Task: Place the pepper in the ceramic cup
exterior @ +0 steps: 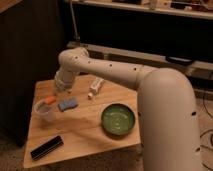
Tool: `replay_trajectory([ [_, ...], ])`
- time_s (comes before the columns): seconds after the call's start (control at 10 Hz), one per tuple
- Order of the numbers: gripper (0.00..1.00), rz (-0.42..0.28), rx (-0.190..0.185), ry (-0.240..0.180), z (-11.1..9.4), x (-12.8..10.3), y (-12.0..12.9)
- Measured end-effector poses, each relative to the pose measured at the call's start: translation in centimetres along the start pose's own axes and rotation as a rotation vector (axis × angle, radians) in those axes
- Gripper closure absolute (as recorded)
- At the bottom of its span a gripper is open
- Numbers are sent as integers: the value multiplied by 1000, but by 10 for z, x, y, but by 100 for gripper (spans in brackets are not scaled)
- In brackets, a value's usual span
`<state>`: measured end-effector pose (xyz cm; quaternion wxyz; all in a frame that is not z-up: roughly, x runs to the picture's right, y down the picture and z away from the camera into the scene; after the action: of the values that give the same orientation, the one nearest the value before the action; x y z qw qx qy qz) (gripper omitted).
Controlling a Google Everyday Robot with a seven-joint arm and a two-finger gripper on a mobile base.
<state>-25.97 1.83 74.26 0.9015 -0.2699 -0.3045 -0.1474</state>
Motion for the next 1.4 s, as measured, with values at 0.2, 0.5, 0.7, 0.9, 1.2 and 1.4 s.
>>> replay_trajectory([
  [0.2,100,-10,-16,32,8,-7,-9],
  [0.5,100,-12,-43,55,15,-6,-18],
  [0.7,100,-26,-68,57,26,-9,-20],
  [0.9,100,-29,-88,62,38,-5,-21],
  [1.2,100,-35,-114,66,50,-2,-19],
  [1.4,86,-34,-121,67,54,-1,-18],
])
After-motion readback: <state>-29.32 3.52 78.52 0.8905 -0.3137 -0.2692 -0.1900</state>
